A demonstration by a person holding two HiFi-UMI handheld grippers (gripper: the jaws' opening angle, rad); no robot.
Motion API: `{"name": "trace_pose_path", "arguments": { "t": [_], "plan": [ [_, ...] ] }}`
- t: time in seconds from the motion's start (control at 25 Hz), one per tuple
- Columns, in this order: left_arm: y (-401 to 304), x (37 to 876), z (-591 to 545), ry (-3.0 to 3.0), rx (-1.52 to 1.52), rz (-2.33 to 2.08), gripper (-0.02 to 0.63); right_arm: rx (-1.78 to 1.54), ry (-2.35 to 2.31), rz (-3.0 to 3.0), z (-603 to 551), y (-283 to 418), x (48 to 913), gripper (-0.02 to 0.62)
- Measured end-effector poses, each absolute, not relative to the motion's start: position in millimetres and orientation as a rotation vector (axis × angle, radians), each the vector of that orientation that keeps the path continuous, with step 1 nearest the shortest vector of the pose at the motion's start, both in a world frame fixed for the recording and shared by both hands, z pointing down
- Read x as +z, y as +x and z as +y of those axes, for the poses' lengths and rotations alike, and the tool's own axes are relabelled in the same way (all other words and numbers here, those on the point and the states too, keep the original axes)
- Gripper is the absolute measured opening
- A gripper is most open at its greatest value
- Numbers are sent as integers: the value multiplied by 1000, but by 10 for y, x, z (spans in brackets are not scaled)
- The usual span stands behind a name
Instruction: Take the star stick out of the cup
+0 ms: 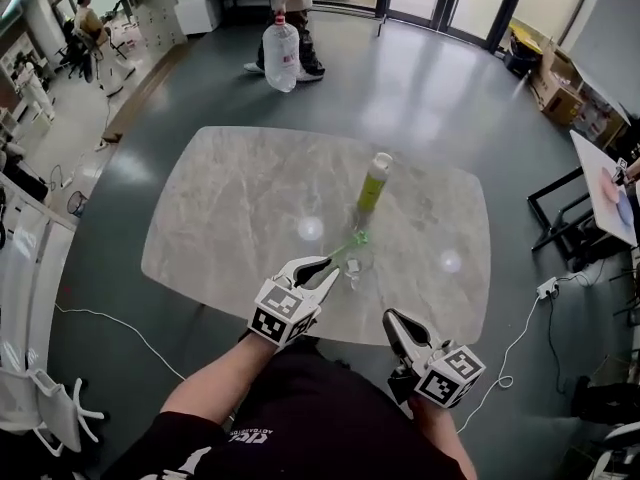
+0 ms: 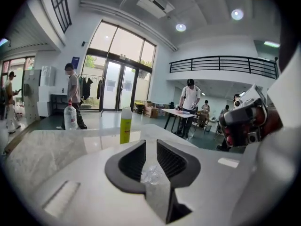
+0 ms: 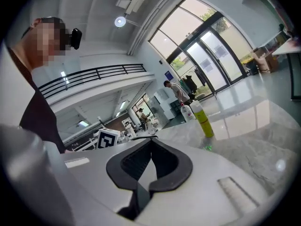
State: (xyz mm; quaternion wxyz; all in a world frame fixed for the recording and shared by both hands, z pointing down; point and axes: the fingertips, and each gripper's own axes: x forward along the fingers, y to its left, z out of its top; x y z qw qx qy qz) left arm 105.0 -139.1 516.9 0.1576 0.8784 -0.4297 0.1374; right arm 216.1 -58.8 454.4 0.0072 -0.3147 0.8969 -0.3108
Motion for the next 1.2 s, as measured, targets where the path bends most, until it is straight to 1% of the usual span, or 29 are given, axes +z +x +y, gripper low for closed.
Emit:
{"name": "trace_pose_path", "arguments": {
  "t": [0.2, 0.4, 0.56, 0.92, 1.2],
  "plan": [
    [1134, 4787, -852, 2521, 338, -1326, 56, -874, -847, 2898, -277, 2088, 4366, 14],
    [1127, 4521, -564, 2499, 259, -1367, 38, -773, -825, 2920, -190, 2128, 4211, 14],
    [1010, 4323, -513, 2506, 213, -1408, 27, -709, -811, 2934, -199, 2037, 4099, 14],
    [583, 4067, -363, 2551, 214, -1442, 7, -561, -802, 2967, -224, 1505, 3886, 14],
    [329, 3839, -413, 2579, 164, -1464, 3, -448, -878, 2913, -249, 1435, 3637, 12]
  ]
}}
